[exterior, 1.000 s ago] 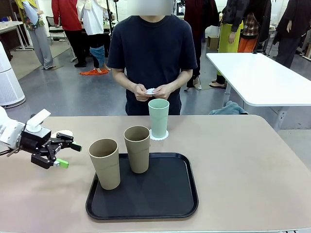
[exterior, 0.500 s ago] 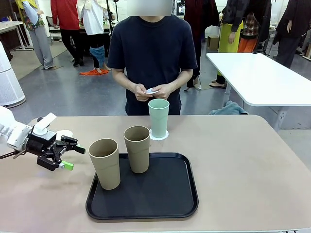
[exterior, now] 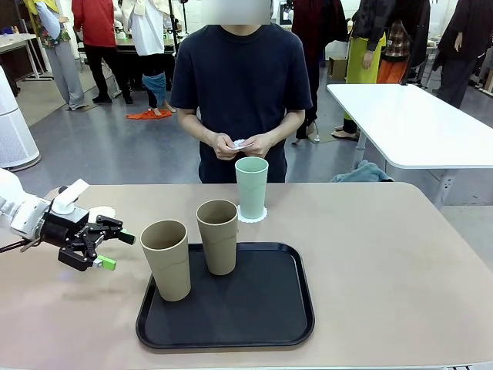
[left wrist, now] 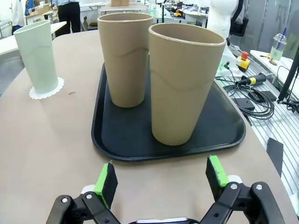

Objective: Place coasters on the table and set cups on them.
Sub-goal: Take one Reusable plastic cup from the Flat Tray and place it on a coaster set by the human.

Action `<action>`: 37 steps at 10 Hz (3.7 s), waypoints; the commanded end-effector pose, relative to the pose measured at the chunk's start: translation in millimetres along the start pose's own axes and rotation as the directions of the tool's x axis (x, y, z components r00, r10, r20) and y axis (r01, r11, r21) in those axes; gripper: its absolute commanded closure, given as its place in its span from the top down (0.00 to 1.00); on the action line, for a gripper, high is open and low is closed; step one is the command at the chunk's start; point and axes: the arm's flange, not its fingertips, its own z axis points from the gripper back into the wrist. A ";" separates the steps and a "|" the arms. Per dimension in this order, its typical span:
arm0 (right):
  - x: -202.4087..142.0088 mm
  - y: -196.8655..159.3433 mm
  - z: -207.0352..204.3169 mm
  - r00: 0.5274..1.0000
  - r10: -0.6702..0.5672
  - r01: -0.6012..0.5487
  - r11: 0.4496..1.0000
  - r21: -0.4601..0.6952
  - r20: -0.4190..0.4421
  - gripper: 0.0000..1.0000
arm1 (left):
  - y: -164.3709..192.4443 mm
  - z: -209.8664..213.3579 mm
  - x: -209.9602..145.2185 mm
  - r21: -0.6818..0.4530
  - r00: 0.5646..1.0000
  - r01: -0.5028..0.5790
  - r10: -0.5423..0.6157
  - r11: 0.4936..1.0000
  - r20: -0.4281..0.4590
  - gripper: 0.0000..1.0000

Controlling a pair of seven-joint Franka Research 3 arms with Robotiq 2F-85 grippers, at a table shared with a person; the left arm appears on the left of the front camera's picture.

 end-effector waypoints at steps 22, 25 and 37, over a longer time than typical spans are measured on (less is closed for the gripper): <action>-0.6 -0.9 -0.4 1.000 0.000 0.000 1.000 0.008 0.003 1.00 | -1.9 -93.4 6.9 -0.093 0.993 0.110 -0.105 0.990 0.058 1.00; -0.6 -0.9 -0.4 1.000 0.000 0.000 1.000 0.008 0.003 1.00 | -2.5 -101.5 9.3 -0.108 0.992 0.114 -0.108 0.988 0.059 1.00; -0.6 -0.9 -0.4 1.000 0.000 0.000 1.000 0.008 0.003 1.00 | 5.9 -114.1 7.0 -0.145 0.993 0.105 -0.094 0.984 0.077 1.00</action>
